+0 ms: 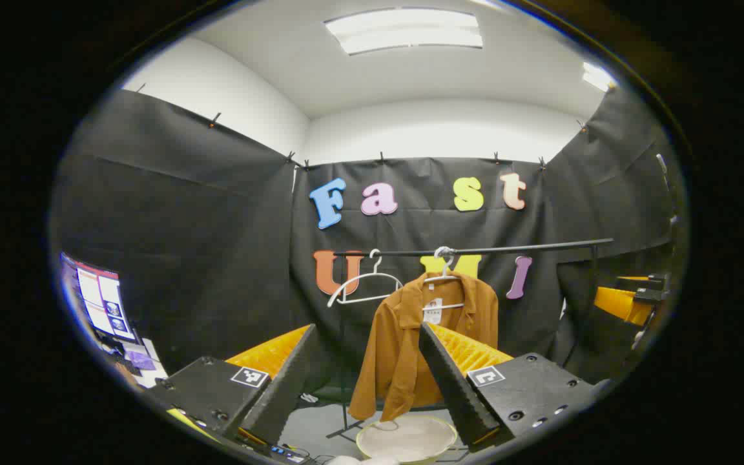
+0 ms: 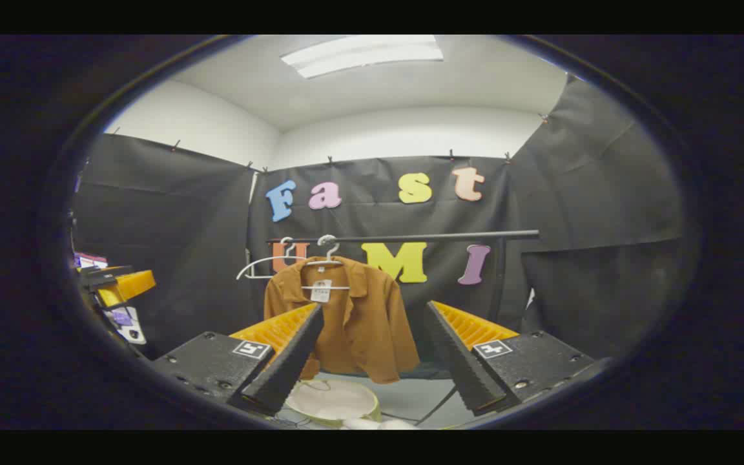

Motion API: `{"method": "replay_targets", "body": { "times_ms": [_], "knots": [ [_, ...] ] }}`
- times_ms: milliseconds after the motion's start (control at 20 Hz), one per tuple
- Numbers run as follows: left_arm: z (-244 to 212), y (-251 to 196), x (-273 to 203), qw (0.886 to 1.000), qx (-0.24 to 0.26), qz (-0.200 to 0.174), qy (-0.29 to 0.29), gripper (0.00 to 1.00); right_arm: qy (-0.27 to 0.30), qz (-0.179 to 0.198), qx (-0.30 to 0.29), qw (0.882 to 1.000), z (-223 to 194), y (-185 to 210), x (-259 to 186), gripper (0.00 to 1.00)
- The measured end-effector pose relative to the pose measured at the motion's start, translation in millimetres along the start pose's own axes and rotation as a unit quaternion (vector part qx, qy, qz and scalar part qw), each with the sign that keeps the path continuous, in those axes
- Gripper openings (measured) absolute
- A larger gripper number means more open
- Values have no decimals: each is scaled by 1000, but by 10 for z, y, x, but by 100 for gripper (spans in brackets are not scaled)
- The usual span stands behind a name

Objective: Grasp the clothes on the hanger with both hands and then place them into the laundry hamper below.

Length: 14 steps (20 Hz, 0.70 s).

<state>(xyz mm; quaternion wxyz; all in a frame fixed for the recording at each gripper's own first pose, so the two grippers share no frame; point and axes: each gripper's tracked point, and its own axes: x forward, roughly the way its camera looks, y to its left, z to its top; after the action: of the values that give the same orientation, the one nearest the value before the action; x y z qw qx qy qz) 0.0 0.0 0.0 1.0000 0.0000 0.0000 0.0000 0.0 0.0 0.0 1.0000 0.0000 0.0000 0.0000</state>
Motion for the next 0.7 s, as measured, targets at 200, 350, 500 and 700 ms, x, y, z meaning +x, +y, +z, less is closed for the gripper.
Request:
{"method": "replay_targets", "body": {
  "times_ms": [200,350,500,700],
  "knots": [
    [-5,6,-61,1000,1,-9,1,100,0,5,-2,1000,-2,94,-60,99],
    [32,62,-81,1000,7,-12,-5,100,4,2,0,1000,-44,129,-131,99],
    [40,98,-92,1000,7,-16,-7,100,5,-2,-5,1000,-57,173,-182,99],
    [3,118,-133,999,2,-30,-9,100,3,-8,-15,1000,-70,257,-233,99]
  ]
}}
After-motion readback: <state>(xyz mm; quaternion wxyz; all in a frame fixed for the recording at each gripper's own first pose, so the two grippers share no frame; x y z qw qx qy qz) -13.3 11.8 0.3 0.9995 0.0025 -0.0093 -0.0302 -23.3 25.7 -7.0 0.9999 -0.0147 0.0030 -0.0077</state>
